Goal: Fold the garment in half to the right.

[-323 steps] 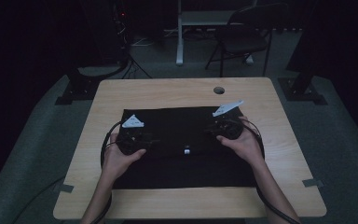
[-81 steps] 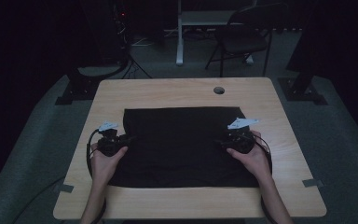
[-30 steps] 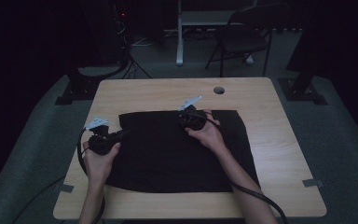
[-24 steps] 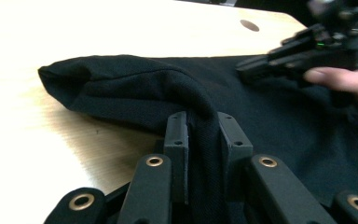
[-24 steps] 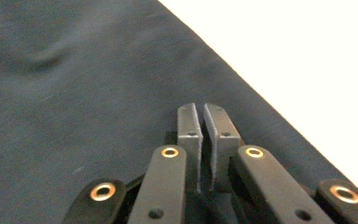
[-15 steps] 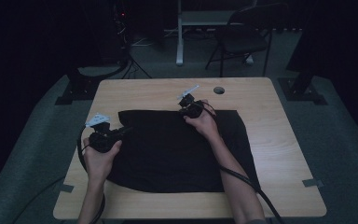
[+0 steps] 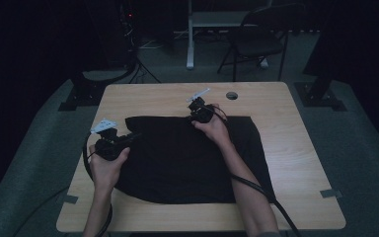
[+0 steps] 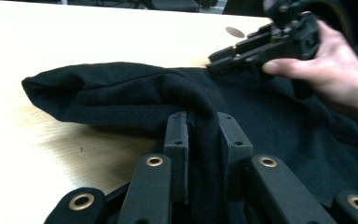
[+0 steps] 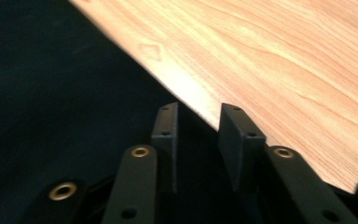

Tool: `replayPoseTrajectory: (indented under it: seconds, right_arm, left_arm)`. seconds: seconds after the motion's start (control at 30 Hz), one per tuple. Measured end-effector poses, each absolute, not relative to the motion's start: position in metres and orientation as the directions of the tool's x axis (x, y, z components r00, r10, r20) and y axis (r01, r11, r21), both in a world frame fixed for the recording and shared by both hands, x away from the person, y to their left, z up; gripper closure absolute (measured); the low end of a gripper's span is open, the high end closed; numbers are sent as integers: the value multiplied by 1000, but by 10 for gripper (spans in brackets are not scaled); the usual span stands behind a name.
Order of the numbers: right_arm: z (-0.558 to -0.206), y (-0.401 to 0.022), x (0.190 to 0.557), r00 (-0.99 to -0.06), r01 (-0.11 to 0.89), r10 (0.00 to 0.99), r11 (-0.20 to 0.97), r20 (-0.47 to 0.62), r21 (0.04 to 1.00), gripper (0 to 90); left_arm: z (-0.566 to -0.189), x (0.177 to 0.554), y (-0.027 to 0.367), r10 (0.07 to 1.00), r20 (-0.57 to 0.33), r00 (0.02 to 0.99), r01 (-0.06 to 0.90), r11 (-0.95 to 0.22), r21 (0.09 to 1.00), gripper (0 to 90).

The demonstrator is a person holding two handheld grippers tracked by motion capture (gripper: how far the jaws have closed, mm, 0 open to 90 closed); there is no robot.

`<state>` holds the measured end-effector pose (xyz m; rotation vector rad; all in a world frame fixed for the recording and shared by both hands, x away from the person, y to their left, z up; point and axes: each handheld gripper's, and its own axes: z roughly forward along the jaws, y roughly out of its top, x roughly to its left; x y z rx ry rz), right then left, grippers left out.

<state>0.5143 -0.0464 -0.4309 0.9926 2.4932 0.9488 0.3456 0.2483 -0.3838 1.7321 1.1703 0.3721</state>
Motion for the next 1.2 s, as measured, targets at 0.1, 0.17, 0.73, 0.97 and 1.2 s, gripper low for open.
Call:
replayPoseTrajectory:
  seconds: [0.1,0.17,0.73,0.97,1.2]
  right_arm:
    - [-424,-52,505,-747,478,664,569,-32,670,618]
    - [-421,-59,496,-767,465,641,586,-29,664,610]
    - [-424,-195,407,-791,443,611,599,-23,667,466]
    - [-428,-225,390,-783,445,621,583,-20,680,414]
    - [-442,-230,383,-766,465,643,555,-1,689,415]
  left_arm:
    - [-385,346,249,834,-261,487,540,-52,840,776]
    - [-385,346,249,834,-261,486,540,-52,840,776]
    - [-388,347,252,840,-263,474,551,-51,833,777]
    - [-389,347,254,838,-273,473,553,-42,832,776]
    - [-391,348,256,836,-287,467,554,-24,832,776]
